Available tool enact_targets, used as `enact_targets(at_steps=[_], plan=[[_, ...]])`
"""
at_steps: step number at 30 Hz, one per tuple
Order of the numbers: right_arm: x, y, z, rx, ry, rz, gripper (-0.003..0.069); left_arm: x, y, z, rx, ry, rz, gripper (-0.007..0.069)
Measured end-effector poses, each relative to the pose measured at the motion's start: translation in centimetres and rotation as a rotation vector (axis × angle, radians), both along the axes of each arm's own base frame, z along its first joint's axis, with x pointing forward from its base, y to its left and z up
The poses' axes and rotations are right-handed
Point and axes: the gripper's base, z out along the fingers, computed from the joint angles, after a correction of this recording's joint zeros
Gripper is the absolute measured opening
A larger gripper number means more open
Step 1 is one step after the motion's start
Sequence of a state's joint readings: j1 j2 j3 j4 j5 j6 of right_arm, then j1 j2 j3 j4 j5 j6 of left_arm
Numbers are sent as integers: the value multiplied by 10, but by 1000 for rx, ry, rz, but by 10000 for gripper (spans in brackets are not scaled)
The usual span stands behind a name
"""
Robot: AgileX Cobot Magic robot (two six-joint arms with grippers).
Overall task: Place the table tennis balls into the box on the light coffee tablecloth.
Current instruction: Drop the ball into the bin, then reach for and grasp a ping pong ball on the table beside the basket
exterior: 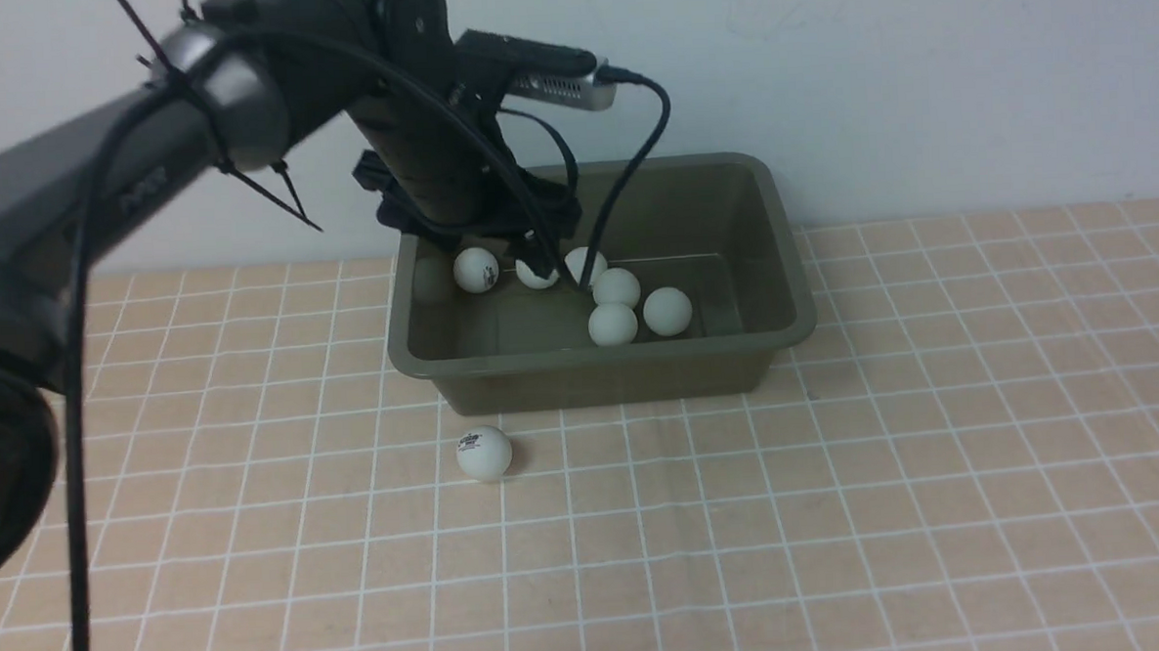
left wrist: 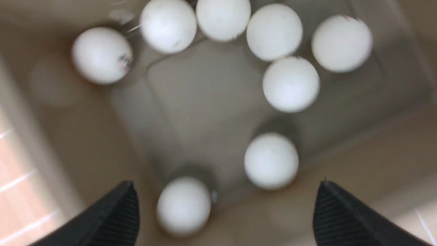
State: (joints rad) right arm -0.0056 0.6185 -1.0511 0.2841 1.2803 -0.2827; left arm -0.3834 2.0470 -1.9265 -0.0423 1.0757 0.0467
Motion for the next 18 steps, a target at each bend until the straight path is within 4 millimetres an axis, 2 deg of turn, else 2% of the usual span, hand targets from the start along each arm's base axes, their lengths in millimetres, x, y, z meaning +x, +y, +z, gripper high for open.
enact_targets(at_steps=[3,7,9,11,13,14,15,16,17,18], plan=[[0,0,0,-9,-3,7,-18,-21,12,33,53,18,-2,526],[0,0,0,-15,-5,11,-18,-37,21,58,69,-18,2,474],[0,0,0,-15,-4,12,-18,-52,26,71,52,-34,1,442],[0,0,0,-17,-4,13,-18,-81,31,87,15,-38,-13,398],[0,0,0,-16,-4,14,-18,-106,36,92,-2,-27,-23,370],[0,0,0,-16,-4,14,-18,-126,41,98,-16,-29,-25,354],[0,0,0,-16,-4,14,-18,-126,40,95,-14,-18,-24,351],[0,0,0,-16,-4,14,-18,-151,48,97,-29,-5,-14,333],[0,0,0,-16,-4,14,-18,-153,49,93,-26,10,-12,331],[0,0,0,-16,-4,14,-18,-172,57,89,-38,19,11,325]])
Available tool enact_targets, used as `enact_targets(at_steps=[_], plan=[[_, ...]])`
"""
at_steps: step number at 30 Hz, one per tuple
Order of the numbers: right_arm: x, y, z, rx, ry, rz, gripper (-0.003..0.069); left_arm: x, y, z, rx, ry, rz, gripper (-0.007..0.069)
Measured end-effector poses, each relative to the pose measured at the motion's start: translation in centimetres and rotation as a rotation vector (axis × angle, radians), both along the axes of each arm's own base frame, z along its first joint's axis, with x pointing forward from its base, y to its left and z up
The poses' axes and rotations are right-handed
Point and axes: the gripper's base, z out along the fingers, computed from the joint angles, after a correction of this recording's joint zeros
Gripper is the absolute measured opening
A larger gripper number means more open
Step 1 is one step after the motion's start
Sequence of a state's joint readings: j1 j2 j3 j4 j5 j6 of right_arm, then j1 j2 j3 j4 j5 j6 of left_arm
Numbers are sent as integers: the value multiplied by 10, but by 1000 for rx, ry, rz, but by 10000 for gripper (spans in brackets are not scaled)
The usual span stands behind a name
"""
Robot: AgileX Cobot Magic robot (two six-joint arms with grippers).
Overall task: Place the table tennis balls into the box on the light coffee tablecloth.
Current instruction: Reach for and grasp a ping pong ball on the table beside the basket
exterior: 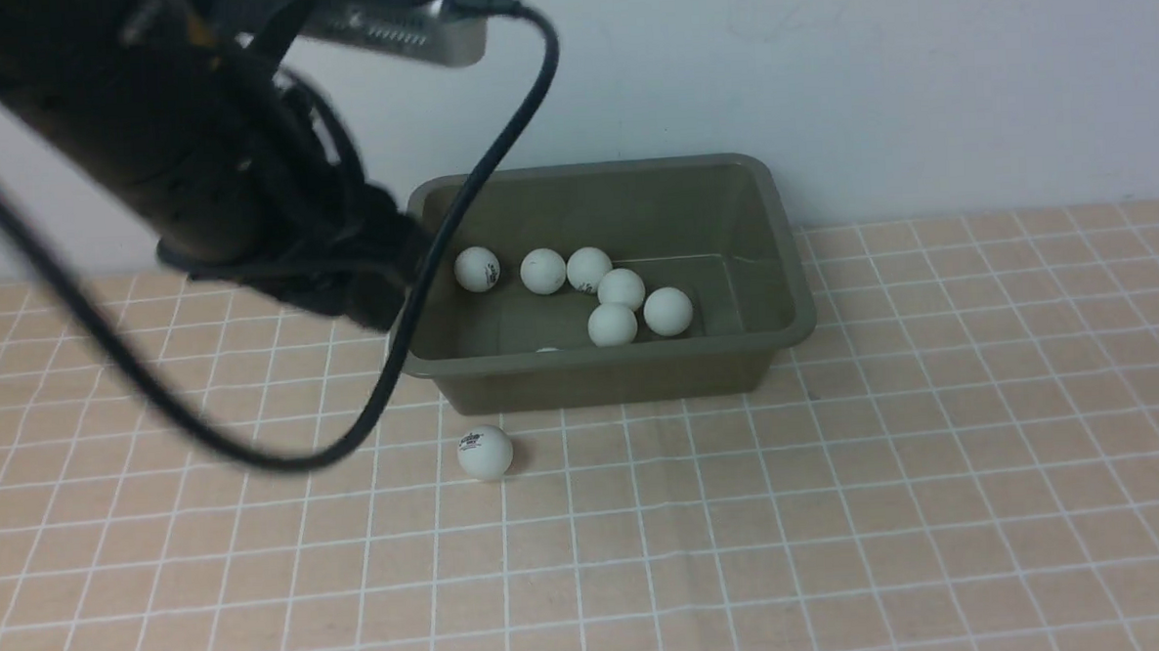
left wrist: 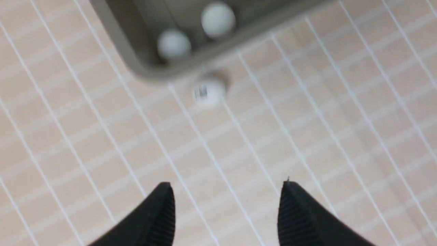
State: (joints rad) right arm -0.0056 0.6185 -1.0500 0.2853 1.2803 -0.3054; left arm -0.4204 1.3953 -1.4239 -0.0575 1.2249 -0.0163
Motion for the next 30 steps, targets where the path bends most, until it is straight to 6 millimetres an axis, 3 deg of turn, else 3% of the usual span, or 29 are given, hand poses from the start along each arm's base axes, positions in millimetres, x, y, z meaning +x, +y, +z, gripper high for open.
enact_targets(at_steps=[3,6,11,18,24,30], plan=[[0,0,0,-1,0,1,-18,-21,8,-24,-62,1,71,318],[0,0,0,1,-1,3,-18,-28,7,-57,-164,7,163,318],[0,2,1,19,-2,20,-18,-17,-1,-112,-331,-28,292,318],[-1,6,2,46,-5,46,-18,19,-13,-140,-324,-136,276,330],[-1,7,2,57,-7,55,-18,42,-23,-171,-218,-87,182,424],[-1,7,2,59,-7,57,-18,59,-31,-180,-201,-77,163,477]])
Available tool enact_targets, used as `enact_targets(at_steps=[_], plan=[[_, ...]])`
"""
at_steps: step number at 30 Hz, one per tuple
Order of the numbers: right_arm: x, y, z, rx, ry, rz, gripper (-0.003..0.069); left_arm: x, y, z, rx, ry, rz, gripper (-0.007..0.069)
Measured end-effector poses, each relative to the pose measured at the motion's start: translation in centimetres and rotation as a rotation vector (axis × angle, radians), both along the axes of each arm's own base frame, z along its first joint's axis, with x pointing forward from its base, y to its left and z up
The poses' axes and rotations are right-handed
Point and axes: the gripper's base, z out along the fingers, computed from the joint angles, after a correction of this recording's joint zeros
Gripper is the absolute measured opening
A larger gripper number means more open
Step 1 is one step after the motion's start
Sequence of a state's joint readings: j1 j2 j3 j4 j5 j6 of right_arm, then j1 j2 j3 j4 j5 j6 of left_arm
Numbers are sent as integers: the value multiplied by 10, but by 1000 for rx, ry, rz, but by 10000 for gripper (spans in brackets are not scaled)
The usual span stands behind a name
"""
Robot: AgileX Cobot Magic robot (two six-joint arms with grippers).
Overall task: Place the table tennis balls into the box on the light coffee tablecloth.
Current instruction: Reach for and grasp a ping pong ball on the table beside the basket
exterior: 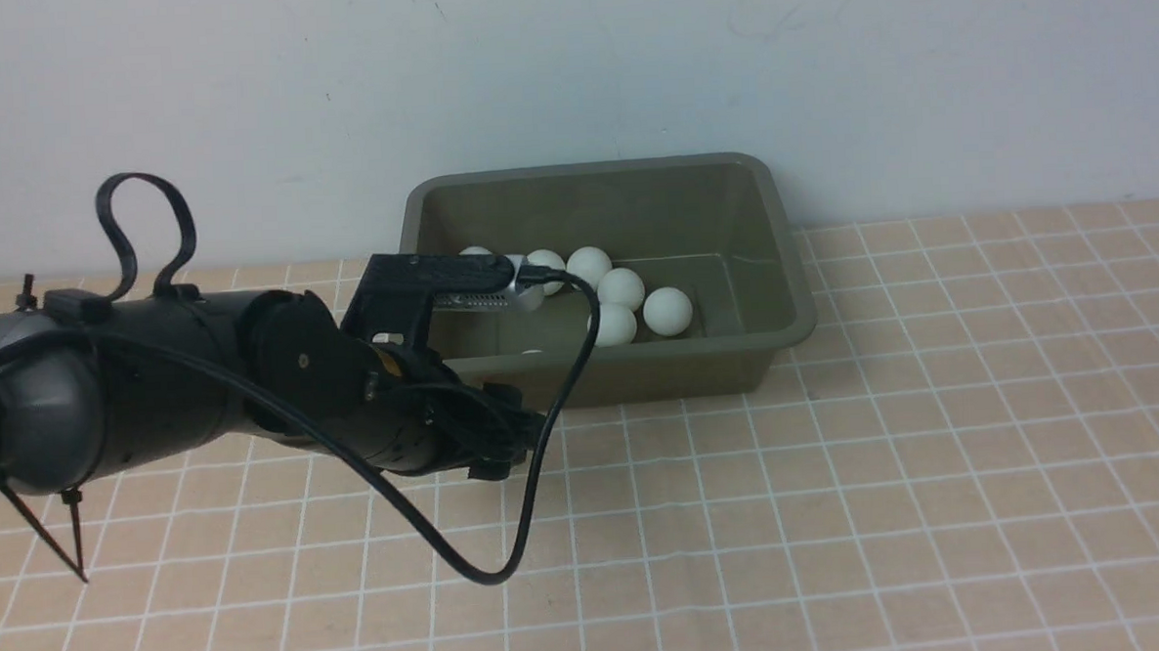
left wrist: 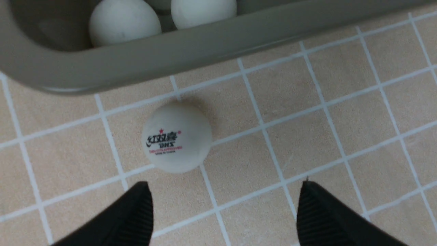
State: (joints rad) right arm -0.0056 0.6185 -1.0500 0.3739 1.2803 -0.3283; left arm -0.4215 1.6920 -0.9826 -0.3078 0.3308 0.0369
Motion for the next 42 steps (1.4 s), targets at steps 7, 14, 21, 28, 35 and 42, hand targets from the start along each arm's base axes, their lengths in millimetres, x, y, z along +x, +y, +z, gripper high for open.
enact_targets(at_steps=[7,14,21,28,35,42], plan=[[0,0,0,-1,-1,1,-18,7,-3,-11,28,16,-15,479],[0,0,0,0,-1,2,-18,14,-4,-22,50,-6,-21,479],[0,0,0,2,-1,4,-18,18,-4,-31,58,-11,-19,479],[0,0,0,1,-1,4,-18,22,-5,-36,57,-33,-12,479],[0,0,0,-8,-5,11,-18,24,-6,-46,67,-19,-12,479],[0,0,0,-13,-7,15,-18,27,-6,-56,72,-27,-4,479]])
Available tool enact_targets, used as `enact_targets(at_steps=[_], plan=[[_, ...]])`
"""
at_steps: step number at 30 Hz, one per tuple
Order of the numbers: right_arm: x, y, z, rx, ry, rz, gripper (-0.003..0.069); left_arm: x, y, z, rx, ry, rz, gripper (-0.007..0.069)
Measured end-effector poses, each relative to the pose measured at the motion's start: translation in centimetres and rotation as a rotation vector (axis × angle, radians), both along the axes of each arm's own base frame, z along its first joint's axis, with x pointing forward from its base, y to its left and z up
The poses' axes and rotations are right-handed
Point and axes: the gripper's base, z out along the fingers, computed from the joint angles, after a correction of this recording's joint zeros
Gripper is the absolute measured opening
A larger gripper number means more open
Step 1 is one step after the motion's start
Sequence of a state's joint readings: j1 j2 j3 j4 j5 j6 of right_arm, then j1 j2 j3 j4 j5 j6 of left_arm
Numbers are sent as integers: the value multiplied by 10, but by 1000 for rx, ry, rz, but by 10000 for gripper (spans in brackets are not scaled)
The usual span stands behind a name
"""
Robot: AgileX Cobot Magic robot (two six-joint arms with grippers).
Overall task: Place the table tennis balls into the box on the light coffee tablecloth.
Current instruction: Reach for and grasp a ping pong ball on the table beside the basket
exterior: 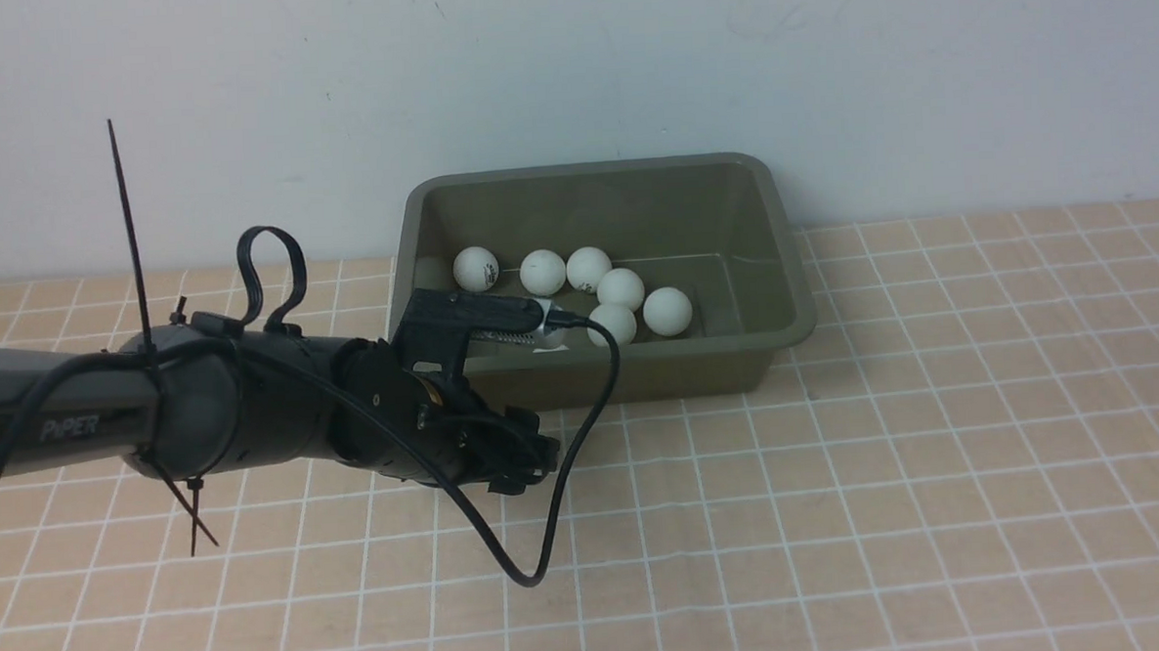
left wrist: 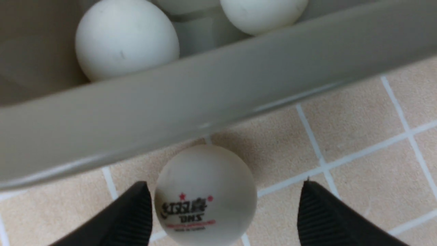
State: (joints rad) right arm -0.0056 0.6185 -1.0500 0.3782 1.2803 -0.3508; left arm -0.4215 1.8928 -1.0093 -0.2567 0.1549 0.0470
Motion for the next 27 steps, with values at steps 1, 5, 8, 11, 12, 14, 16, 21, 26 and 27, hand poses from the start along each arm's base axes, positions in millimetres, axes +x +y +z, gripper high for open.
enact_targets(at_steps=[1,5,8,11,12,14,16,21,26,27], plan=[[0,0,0,-1,0,1,-18,1,0,-1,0,-2,1,479],[0,0,0,-1,-1,2,-18,1,0,-3,2,0,2,462],[0,0,0,-1,-1,2,-18,1,0,-3,1,-1,2,391],[0,0,0,-1,-1,2,-18,1,0,-3,2,-1,2,311],[0,0,0,-1,-1,2,-18,1,0,-3,2,-1,2,311],[0,0,0,-1,-1,3,-18,1,0,-3,3,3,1,312],[0,0,0,0,-1,3,-18,0,0,-4,5,15,-1,312],[0,0,0,0,-1,3,-18,-10,1,4,23,113,-28,312],[0,0,0,0,-1,3,-18,-28,5,24,65,231,-93,312],[0,0,0,0,-1,3,-18,-30,5,34,76,244,-115,312]])
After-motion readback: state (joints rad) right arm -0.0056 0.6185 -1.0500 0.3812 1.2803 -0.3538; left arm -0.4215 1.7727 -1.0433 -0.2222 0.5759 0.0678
